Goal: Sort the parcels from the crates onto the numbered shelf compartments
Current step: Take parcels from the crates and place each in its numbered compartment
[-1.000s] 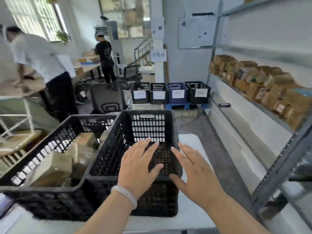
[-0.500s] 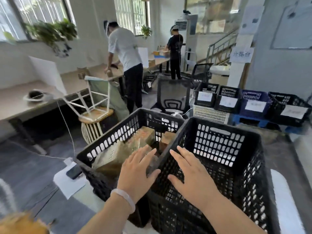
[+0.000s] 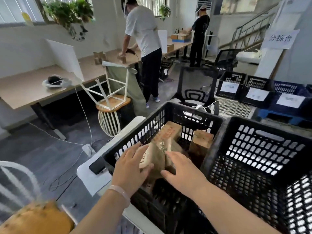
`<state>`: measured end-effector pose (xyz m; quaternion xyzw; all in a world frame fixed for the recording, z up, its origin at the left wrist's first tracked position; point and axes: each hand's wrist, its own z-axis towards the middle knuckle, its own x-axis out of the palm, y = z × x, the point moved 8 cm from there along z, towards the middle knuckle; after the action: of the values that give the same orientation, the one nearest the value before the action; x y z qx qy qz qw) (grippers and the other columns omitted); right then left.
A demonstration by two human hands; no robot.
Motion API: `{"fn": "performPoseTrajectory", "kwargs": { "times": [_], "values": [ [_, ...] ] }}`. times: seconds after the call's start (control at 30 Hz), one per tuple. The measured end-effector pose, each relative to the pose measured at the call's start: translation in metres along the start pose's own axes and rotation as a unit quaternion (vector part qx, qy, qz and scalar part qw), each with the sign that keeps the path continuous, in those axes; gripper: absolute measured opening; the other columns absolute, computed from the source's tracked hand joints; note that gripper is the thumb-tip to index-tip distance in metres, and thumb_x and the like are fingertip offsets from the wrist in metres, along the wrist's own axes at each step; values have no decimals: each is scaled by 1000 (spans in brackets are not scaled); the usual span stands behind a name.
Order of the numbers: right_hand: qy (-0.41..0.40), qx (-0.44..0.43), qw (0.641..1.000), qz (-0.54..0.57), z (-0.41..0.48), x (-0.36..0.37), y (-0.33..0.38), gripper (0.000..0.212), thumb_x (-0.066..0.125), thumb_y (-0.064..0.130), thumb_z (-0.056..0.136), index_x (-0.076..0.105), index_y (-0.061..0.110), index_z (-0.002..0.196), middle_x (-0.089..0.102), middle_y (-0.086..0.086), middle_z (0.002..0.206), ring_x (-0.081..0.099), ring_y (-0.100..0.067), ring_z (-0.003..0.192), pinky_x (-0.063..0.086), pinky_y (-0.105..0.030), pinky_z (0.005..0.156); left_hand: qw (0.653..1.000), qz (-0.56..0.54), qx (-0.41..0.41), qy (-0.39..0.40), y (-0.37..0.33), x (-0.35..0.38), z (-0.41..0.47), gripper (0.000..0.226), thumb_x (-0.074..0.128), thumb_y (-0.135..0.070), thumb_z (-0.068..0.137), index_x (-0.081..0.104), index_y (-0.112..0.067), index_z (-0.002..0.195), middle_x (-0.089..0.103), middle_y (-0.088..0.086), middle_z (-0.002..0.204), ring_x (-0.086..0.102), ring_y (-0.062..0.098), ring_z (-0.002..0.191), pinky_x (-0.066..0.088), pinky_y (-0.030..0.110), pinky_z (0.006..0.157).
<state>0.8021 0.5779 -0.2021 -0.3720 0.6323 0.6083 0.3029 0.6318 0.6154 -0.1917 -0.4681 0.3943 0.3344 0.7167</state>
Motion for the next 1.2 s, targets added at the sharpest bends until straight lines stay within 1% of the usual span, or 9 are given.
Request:
{"fn": "performPoseTrajectory", "kwargs": {
  "times": [0.27, 0.37, 0.5, 0.67, 0.73, 0.87, 0.97, 1.07, 1.2],
  "values": [
    [29, 227, 959, 164, 47, 59, 4, 93, 55, 73, 73, 27, 28, 149, 35, 0, 152, 39, -25, 134, 34, -41, 110, 998, -51, 24, 1, 48, -17, 23, 60, 70, -44, 87, 50, -30, 142, 43, -5, 150, 38, 20, 139, 26, 34, 114],
    [4, 264, 947, 184, 50, 65, 5, 88, 58, 65, 75, 28, 29, 149, 38, -1, 148, 41, -26, 132, 36, -38, 107, 997, -71, 26, 10, 64, -21, 25, 58, 66, -44, 90, 47, -32, 144, 41, -8, 151, 34, 18, 141, 25, 34, 116],
    [-72, 282, 932, 216, 40, 48, 6, 66, 55, 54, 87, 33, 32, 146, 43, -5, 142, 43, -26, 128, 38, -38, 104, 995, -91, 32, 11, 78, -29, 26, 56, 60, -45, 93, 46, -31, 145, 41, -9, 151, 34, 17, 142, 29, 40, 118],
    [-189, 286, 871, 351, 12, 15, -1, 71, 49, 75, 76, 35, 45, 139, 42, 0, 134, 47, -22, 120, 42, -44, 102, 982, -188, -3, 6, 72, -39, 33, 62, 62, -45, 92, 40, -32, 148, 32, -10, 156, 24, 13, 146, 23, 34, 121],
    [-225, 278, 832, 425, 1, 9, -1, 74, 55, 73, 70, 35, 48, 136, 47, 4, 133, 51, -19, 117, 44, -47, 101, 967, -252, -32, 20, 60, -37, 37, 69, 64, -48, 90, 33, -37, 151, 24, -10, 159, 19, 11, 147, 21, 35, 121],
    [-272, 213, 768, 539, -18, 1, 11, 51, 62, 46, 88, 39, 44, 133, 57, 4, 122, 59, -17, 108, 52, -43, 95, 890, -439, -83, 92, 22, -25, 44, 97, 74, -53, 78, 15, -40, 154, 23, -7, 160, 29, 18, 145, 30, 45, 118],
    [-291, 189, 757, 554, -32, -1, 19, 48, 63, 32, 91, 38, 44, 131, 60, 3, 118, 61, -15, 106, 54, -43, 92, 838, -527, -99, 99, -2, -19, 48, 106, 82, -41, 76, 10, -44, 154, 33, -5, 154, 38, 19, 140, 34, 48, 116],
    [-308, 191, 754, 548, -48, -4, 17, 51, 64, 32, 90, 37, 44, 132, 58, 5, 119, 61, -17, 107, 55, -43, 89, 826, -549, -91, 86, -15, -17, 53, 99, 86, -36, 71, 23, -53, 146, 41, -7, 147, 47, 15, 131, 42, 47, 110],
    [-343, 206, 768, 500, -78, -25, 3, 57, 67, 40, 85, 33, 48, 130, 56, 13, 123, 56, -8, 110, 46, -41, 98, 802, -583, -38, 122, -45, -19, 55, 81, 81, -15, 79, 36, -44, 140, 62, -8, 124, 62, 6, 110, 56, 24, 81]
  ]
}}
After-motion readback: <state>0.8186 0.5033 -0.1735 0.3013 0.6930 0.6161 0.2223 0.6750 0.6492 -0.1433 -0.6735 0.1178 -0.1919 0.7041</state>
